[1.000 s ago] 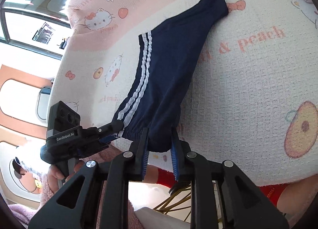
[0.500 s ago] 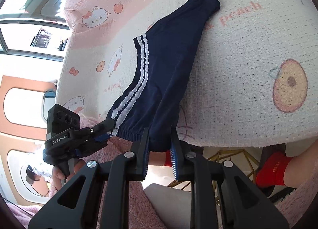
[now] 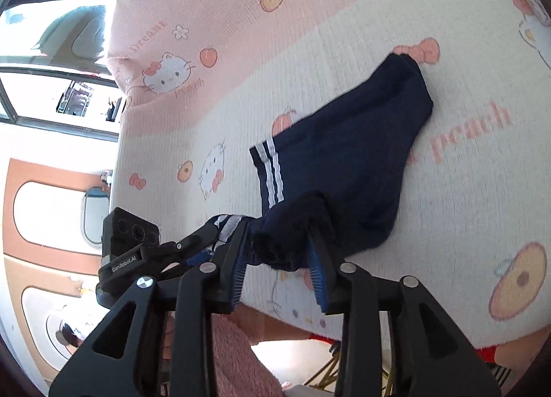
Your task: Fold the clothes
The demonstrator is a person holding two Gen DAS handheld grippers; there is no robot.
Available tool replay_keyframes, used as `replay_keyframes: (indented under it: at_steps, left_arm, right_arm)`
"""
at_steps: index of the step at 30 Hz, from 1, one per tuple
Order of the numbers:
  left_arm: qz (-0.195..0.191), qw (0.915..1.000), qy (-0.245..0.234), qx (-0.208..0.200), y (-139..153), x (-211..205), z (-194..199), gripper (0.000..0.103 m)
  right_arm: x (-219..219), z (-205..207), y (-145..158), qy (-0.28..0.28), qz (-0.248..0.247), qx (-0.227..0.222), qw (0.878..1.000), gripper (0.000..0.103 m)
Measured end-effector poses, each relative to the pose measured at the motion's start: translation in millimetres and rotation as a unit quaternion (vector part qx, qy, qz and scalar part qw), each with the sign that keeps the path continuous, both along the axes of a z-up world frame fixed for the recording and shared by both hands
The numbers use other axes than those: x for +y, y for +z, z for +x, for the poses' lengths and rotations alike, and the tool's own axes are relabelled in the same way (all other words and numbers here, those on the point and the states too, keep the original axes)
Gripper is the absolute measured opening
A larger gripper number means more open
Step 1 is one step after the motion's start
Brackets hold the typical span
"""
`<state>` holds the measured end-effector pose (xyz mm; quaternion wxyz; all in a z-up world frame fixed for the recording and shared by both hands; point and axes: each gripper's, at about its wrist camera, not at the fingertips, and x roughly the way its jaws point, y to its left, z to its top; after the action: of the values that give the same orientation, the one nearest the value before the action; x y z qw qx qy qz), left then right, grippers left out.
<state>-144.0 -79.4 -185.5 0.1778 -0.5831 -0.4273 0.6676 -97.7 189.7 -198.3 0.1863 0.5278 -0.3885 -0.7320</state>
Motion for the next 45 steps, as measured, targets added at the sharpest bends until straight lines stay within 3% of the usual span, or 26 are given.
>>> replay_keyframes:
  at_steps: [2, 4, 8, 12, 15, 17, 20, 23, 27, 30, 33, 34, 35, 36, 37, 38, 40, 43, 45]
  left_arm:
    - [-0.042, 0.9991, -0.005, -0.005, 0, -1, -17, 0.038]
    - [-0.085, 0.9957, -0.028, 0.027, 9, 0, -25, 0.04]
    - [-0.158, 0.9807, -0.094, 0.066, 10, 3, -27, 0.043]
    - [-0.193, 0.9673, -0.137, 0.091, 1, 15, -23, 0.043]
    - [-0.236, 0.9506, -0.164, 0.117, 0, 31, -21, 0.043]
    - [-0.27, 0.9398, -0.171, 0.12, -4, 37, -23, 0.043]
    - [-0.284, 0.9346, -0.177, 0.121, -7, 40, -25, 0.043]
    - [-0.295, 0.9228, -0.194, 0.154, 1, 50, -20, 0.043]
    - [-0.287, 0.9215, -0.203, 0.165, 1, 59, -25, 0.043]
    - [-0.284, 0.9244, -0.206, 0.15, -7, 62, -32, 0.043]
    - [-0.289, 0.9227, -0.206, 0.151, -9, 67, -33, 0.042]
    - [-0.29, 0.9215, -0.206, 0.156, -7, 68, -33, 0.038]
    - [-0.291, 0.9214, -0.204, 0.158, -6, 67, -32, 0.033]
    - [-0.297, 0.9199, -0.202, 0.156, -5, 66, -33, 0.023]
    - [-0.304, 0.9183, -0.201, 0.155, -4, 65, -33, 0.021]
    - [-0.31, 0.9168, -0.2, 0.153, -3, 63, -34, 0.021]
    - [-0.314, 0.913, -0.202, 0.164, 4, 63, -37, 0.018]
    - [-0.313, 0.9073, -0.204, 0.193, 19, 67, -45, 0.017]
    - [-0.306, 0.9099, -0.201, 0.195, 20, 68, -56, 0.017]
  right_arm:
    - [4, -17, 4, -0.008, 0.01, 0.0, 1.0, 0.048]
    - [6, -30, 10, -0.014, 0.028, 0.004, 0.999, 0.048]
    - [5, -31, 17, 0.004, 0.123, 0.042, 0.991, 0.05]
    - [-12, -29, -6, 0.074, 0.23, 0.03, 0.97, 0.052]
    - [-32, -32, -16, 0.108, 0.25, 0.037, 0.962, 0.052]
    - [-44, -38, -20, 0.119, 0.287, 0.044, 0.95, 0.051]
    - [-55, -48, -28, 0.129, 0.338, 0.047, 0.931, 0.051]
    - [-57, -54, -31, 0.126, 0.33, 0.04, 0.935, 0.051]
    - [-52, -56, -25, 0.105, 0.327, 0.045, 0.938, 0.051]
    - [-48, -58, -22, 0.091, 0.326, 0.048, 0.94, 0.053]
    - [-49, -61, -28, 0.101, 0.331, 0.056, 0.936, 0.053]
    - [-50, -61, -29, 0.11, 0.325, 0.06, 0.937, 0.053]
    - [-52, -62, -32, 0.124, 0.312, 0.061, 0.94, 0.05]
    - [-54, -63, -35, 0.139, 0.296, 0.061, 0.943, 0.032]
    - [-57, -63, -39, 0.158, 0.275, 0.06, 0.947, 0.02]
    - [-60, -63, -42, 0.173, 0.26, 0.061, 0.948, 0.013]
    - [-63, -62, -40, 0.181, 0.265, 0.074, 0.944, 0.011]
    - [-54, -62, -23, 0.152, 0.255, 0.094, 0.95, 0.008]
    - [-46, -68, -13, 0.132, 0.254, 0.103, 0.953, 0.008]
